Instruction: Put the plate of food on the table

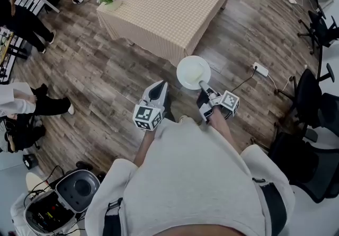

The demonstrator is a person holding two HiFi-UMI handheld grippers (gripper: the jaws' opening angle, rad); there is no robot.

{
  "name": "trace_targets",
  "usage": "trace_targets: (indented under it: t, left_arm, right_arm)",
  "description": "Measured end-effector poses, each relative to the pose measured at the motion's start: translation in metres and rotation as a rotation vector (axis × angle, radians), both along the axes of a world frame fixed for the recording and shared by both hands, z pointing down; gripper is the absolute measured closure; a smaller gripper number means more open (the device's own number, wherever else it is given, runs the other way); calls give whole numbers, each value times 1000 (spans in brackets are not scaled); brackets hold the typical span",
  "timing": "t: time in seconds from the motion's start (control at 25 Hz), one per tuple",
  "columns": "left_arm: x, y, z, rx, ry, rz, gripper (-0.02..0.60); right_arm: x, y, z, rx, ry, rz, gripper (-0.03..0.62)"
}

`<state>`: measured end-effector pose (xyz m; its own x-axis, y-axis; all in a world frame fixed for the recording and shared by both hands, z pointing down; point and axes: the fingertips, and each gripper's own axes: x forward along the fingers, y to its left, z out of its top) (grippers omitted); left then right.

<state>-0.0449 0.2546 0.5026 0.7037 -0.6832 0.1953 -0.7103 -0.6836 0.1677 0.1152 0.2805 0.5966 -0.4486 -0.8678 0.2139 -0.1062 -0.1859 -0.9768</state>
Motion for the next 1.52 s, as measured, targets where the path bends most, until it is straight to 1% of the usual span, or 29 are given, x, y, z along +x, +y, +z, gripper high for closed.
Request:
trace_targets:
  t: [0.12,0.4,0.52,0.68,0.84,0.92,1.04,1.2,1.32,1.52]
  left_arm:
    - [2,-11,3,1,5,1,573]
    - [8,-55,14,-15,22,11,572]
    - [11,-79,17,-24,29,19,572]
    - [14,-117,19,-33,36,29,574]
    - [12,-154,19,-45,40,35,573]
    - [8,-176,17,-50,41,36,572]
    - [4,-212,11,-54,43,45,573]
    - [2,-263,2,-52,47,74,573]
    - [1,-302,-4,-50,51,98,574]
    - [-3,-361,-11,-48,58,128,574]
  right_arm:
    - [3,-8,4,-15,7,7,585]
    - [6,-50,9,-14,13,10,585]
    - [5,-70,11,-27,19,12,585]
    - [6,-105,11,-15,13,13,585]
    - [5,-139,9,-39,14,26,585]
    - [1,-161,7,-31,6,27,585]
    - [-3,-193,2,-56,28,33,585]
    - [-10,-243,-10,-19,17,47,585]
    - [-12,-277,-15,-54,40,67,585]
    - [-17,-333,-24,-57,49,93,585]
